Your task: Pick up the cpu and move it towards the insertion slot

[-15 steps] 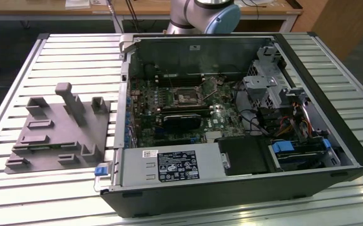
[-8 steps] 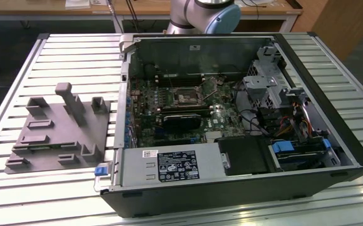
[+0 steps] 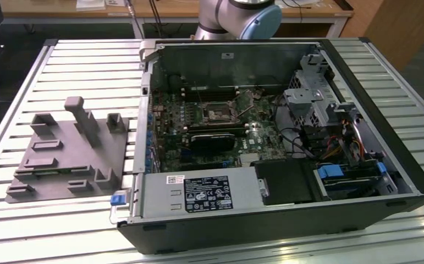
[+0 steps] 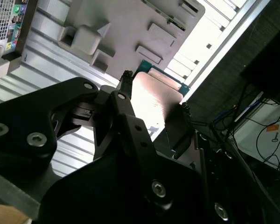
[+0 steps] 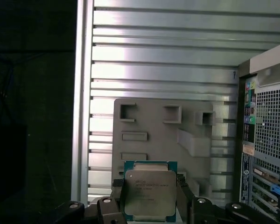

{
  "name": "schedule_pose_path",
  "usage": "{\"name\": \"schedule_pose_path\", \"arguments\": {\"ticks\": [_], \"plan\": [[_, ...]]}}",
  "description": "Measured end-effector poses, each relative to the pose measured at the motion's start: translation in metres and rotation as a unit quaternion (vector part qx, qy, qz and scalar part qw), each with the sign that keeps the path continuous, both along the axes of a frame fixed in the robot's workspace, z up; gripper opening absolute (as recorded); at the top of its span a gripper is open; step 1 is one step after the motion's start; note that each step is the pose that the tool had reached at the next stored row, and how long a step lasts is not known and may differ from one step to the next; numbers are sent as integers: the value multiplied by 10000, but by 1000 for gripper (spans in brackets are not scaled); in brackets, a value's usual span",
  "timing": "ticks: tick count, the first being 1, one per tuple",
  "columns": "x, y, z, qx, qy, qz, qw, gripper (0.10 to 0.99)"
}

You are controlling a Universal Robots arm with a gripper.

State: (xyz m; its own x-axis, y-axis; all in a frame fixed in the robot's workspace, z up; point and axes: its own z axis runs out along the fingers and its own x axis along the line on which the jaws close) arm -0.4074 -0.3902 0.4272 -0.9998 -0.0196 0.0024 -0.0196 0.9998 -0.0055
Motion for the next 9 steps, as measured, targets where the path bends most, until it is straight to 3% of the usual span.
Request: {"name": "schedule_pose_path", "arguments": {"ticks": [9], "plan": [[166, 3, 0, 0, 0, 0, 10000, 533]]}}
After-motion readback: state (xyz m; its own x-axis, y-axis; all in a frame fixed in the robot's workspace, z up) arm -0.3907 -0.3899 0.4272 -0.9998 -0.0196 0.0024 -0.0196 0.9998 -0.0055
